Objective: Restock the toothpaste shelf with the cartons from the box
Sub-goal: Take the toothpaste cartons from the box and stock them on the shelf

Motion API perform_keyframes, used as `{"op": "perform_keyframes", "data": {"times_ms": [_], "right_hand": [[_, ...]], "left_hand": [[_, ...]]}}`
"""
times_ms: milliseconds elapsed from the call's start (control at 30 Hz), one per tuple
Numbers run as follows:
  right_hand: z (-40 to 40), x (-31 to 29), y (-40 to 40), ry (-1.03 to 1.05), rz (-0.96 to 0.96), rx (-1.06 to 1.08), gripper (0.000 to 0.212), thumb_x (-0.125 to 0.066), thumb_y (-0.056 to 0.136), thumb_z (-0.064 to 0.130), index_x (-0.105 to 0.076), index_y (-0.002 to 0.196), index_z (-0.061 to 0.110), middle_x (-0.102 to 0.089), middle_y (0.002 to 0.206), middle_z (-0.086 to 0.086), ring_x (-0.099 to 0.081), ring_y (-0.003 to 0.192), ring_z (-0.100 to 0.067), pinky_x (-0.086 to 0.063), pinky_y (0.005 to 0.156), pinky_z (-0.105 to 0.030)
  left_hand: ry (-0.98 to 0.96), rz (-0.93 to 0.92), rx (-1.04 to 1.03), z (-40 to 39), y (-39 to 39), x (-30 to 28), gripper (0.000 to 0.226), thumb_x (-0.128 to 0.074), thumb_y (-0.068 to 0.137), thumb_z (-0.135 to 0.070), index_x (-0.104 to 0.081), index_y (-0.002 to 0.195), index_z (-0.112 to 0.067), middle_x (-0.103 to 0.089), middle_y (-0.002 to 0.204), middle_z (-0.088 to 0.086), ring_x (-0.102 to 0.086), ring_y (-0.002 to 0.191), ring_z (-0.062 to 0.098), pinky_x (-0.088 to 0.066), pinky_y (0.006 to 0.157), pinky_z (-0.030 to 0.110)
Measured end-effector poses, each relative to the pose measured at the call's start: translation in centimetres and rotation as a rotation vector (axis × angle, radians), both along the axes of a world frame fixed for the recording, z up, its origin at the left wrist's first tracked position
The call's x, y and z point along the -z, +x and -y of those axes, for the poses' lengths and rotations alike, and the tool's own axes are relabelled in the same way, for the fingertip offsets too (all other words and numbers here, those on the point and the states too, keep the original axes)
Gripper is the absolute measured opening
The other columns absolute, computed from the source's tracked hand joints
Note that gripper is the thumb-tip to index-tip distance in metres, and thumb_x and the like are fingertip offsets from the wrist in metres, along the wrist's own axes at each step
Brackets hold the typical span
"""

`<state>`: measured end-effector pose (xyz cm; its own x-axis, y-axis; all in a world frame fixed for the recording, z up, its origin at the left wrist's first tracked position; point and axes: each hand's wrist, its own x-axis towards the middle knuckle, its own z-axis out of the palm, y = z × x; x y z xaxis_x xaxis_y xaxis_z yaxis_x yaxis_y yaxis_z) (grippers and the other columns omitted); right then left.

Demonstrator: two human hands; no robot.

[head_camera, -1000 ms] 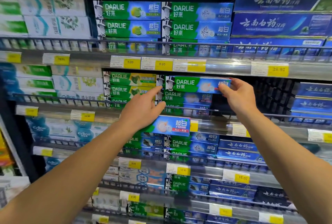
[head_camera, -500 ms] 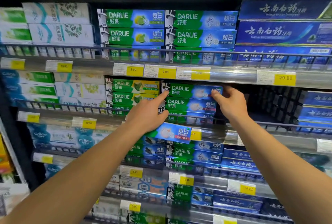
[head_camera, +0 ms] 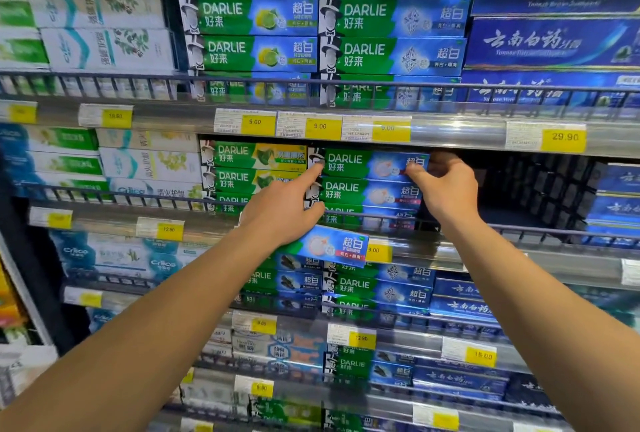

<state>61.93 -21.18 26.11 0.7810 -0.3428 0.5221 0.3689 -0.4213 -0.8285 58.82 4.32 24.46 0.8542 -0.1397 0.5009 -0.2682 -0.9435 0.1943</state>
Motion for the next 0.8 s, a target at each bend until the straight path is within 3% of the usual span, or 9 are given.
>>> {"op": "perform_keyframes", "data": {"times_ms": [300,467,533,633,733,800], "right_hand": [[-0.1,-0.1,-0.1,0.017,-0.001,-0.021,0.035,-0.075,0.08,0.034,-0.063,0.106,0.014,-0.067,0.092,0.002,-0.063,0.086,-0.015,-0.048,0.076,-0.028],[0.5,0.4,-1.6,-0.009,-0.005,0.031,0.05,-0.071,0.08,0.044,-0.053,0.118,0.017,-0.059,0.105,0.003,-0.057,0.094,-0.013,-0.046,0.085,-0.028],[0.6,1.1,-3.3,0.023,0.089,0.049,0.04,-0.067,0.083,0.039,-0.056,0.116,0.021,-0.061,0.105,0.002,-0.057,0.089,-0.007,-0.045,0.082,-0.024],[-0.1,2.8,-6.4,-0.038,0.089,-0.185,0.014,-0.064,0.085,0.029,-0.064,0.097,0.023,-0.067,0.089,0.007,-0.06,0.077,-0.002,-0.047,0.072,-0.022],[-1.2,4.4,-8.0,-0.158,-0.094,-0.451,0.028,-0.067,0.078,0.038,-0.061,0.104,0.03,-0.072,0.093,0.005,-0.069,0.085,-0.016,-0.055,0.075,-0.037],[-1.3,4.5,-8.2,-0.077,-0.111,-0.472,0.029,-0.068,0.081,0.028,-0.057,0.108,0.027,-0.073,0.091,-0.001,-0.071,0.077,-0.022,-0.057,0.071,-0.047]], "left_hand": [[-0.048,0.035,0.015,-0.2,-0.3,-0.2,0.067,-0.048,0.088,-0.047,-0.014,0.146,-0.047,-0.062,0.062,-0.002,-0.059,0.063,0.019,-0.055,0.059,0.037],[-0.113,0.1,0.037,0.4,-0.8,-0.4,0.058,-0.048,0.087,-0.043,-0.029,0.142,-0.042,-0.059,0.065,-0.005,-0.06,0.07,0.022,-0.055,0.064,0.04],[-0.157,0.129,0.027,0.9,-0.9,-0.6,0.053,-0.048,0.087,-0.043,-0.036,0.138,-0.039,-0.06,0.066,-0.004,-0.061,0.07,0.023,-0.055,0.066,0.04],[-0.228,0.155,0.015,2.4,-1.0,-0.8,0.046,-0.047,0.086,-0.042,-0.048,0.131,-0.031,-0.064,0.067,-0.002,-0.062,0.072,0.023,-0.055,0.067,0.04],[-0.246,0.179,0.017,4.3,-1.3,-1.1,0.041,-0.048,0.087,-0.04,-0.055,0.126,-0.029,-0.064,0.067,-0.004,-0.062,0.074,0.022,-0.054,0.064,0.039],[-0.237,0.197,0.011,5.3,-1.7,-1.1,0.039,-0.047,0.087,-0.041,-0.056,0.123,-0.03,-0.065,0.068,-0.005,-0.061,0.079,0.024,-0.054,0.064,0.039]]}}
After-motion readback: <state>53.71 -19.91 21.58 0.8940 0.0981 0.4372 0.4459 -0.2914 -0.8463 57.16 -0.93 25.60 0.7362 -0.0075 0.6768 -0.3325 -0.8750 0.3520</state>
